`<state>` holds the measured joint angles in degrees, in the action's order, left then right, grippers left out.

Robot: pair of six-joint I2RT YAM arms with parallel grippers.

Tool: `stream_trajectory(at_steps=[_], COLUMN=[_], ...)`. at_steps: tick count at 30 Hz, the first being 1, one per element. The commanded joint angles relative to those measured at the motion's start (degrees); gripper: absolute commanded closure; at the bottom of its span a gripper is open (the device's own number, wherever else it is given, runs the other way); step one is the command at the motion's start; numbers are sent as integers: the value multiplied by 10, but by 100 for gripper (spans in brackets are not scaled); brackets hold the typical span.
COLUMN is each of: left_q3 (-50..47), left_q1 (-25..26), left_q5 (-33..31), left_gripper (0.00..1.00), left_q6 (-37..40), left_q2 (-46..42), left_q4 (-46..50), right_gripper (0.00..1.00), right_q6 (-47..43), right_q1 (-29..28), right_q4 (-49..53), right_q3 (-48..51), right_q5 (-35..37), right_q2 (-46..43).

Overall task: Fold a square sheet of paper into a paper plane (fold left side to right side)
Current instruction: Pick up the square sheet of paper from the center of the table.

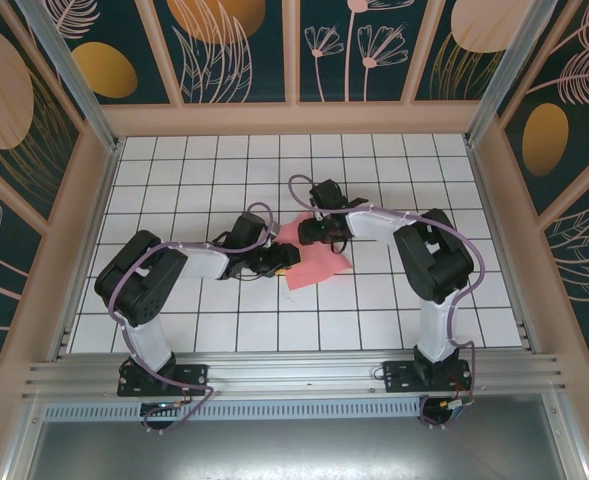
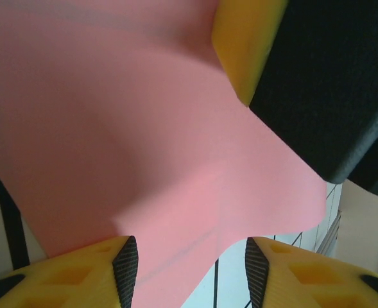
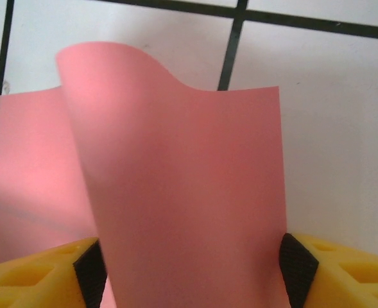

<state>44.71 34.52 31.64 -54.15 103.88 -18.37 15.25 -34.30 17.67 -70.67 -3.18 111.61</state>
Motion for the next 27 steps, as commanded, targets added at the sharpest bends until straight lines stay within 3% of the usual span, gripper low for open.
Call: stream_trajectory(at_steps=[1,7,12,19,27], left_q3=[0,1,-11,-41,-20], left_q1=[4,-2,-36,-111,-122], left_q5=[-40,-52,-53,-47,1], left_gripper=[50,48,41,22,8], left_q6=[3,12,24,55,71], left_q2=[4,-32,-90,-206,-287], left_q4=[-28,-30,-30,-21,-85], right_gripper=[32,52,69,73,74], right_q6=[-1,-2,5,16,51], right_q1=[-12,-7,16,91,195], right_q4=[51,34,-20,-147,-261], right_q3=[4,15,46,129,171], right_q5=[-45,-67,-140,-314,-501], right_q2=[-6,-22,-61,-166,-306])
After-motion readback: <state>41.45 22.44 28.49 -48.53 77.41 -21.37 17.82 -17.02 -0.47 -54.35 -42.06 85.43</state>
